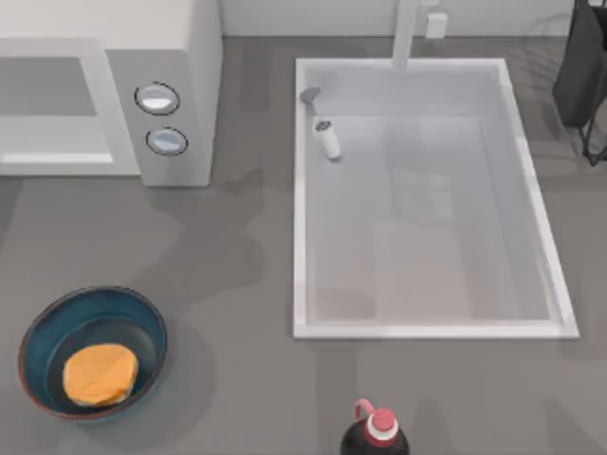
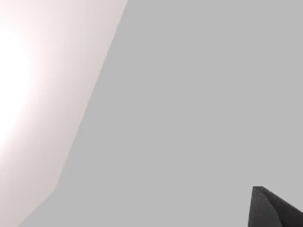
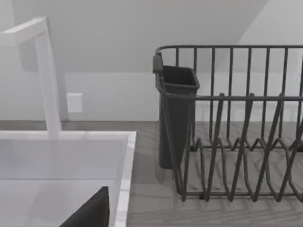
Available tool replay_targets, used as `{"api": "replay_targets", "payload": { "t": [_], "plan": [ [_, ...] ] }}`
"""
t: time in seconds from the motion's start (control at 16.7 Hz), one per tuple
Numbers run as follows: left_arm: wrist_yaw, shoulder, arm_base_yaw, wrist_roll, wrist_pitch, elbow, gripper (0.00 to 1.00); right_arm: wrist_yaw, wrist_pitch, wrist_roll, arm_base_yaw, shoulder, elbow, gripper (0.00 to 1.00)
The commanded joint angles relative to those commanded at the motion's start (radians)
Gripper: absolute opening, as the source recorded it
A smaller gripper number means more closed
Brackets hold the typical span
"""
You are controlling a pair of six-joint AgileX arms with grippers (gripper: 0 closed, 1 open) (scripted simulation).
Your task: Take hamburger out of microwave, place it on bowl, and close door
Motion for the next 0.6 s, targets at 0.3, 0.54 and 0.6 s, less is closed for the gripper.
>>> {"api": "replay_targets", "payload": {
  "t": [0.3, 0.54, 0.6],
  "plan": [
    [0.025, 0.316, 0.355, 0.375, -0.016, 0.715, 0.0, 0.0, 0.0, 0.0, 0.0, 0.0, 0.0, 1.0],
    [0.041, 0.526, 0.591, 0.625, -0.027, 1.197, 0.0, 0.0, 0.0, 0.0, 0.0, 0.0, 0.0, 1.0],
    [0.044, 0.572, 0.643, 0.679, -0.029, 1.302, 0.0, 0.0, 0.0, 0.0, 0.0, 0.0, 0.0, 1.0]
  ]
}}
